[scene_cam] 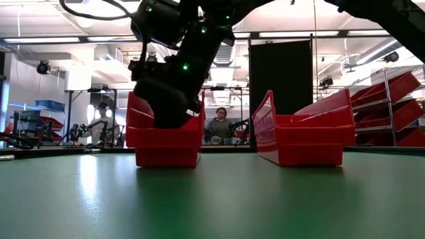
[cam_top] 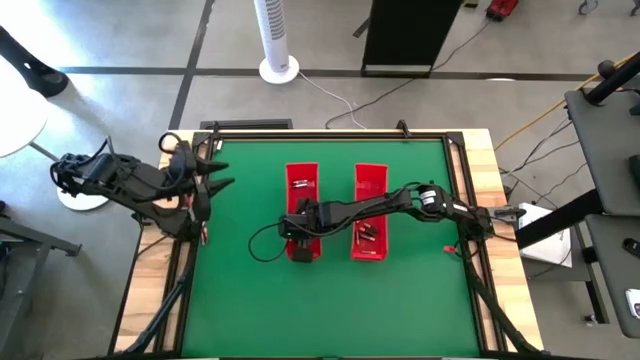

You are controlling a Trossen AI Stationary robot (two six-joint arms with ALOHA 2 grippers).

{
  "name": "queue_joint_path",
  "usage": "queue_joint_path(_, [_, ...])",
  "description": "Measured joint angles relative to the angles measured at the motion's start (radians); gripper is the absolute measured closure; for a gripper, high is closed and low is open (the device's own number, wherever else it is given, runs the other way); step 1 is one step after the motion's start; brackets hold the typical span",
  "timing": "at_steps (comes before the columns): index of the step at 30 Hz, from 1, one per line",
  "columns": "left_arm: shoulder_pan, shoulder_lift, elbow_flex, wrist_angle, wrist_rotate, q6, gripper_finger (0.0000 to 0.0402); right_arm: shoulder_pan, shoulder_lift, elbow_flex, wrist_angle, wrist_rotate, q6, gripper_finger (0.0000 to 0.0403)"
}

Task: Sort batteries
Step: Put the silver battery into the left red bin

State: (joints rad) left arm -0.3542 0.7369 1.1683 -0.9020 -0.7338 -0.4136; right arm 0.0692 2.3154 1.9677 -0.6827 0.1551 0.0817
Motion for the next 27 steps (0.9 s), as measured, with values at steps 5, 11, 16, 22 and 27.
queue_joint_path(5, [0.000,-0.009,0.000,-0.037,0.001,-0.061,0.0220,0.000,0.000,0.049,-0.026,0.002,-0.001,0.0289])
queue_joint_path(11, [0.000,-0.010,-0.008,-0.133,0.071,-0.197,0.0219,0.002,-0.039,0.169,-0.160,0.013,-0.030,0.0241])
queue_joint_path(16, [0.005,0.000,-0.057,-0.192,0.043,-0.380,0.0219,0.013,-0.108,0.290,-0.307,0.114,-0.047,0.0211])
queue_joint_path(22, [0.146,0.022,-0.139,-0.266,-0.034,-0.640,0.0220,0.039,-0.251,0.384,-0.370,0.227,-0.048,0.0190])
queue_joint_path(27, [0.430,0.064,-0.191,-0.245,0.075,-0.582,0.0230,0.059,-0.403,0.381,-0.348,0.319,-0.021,0.0187])
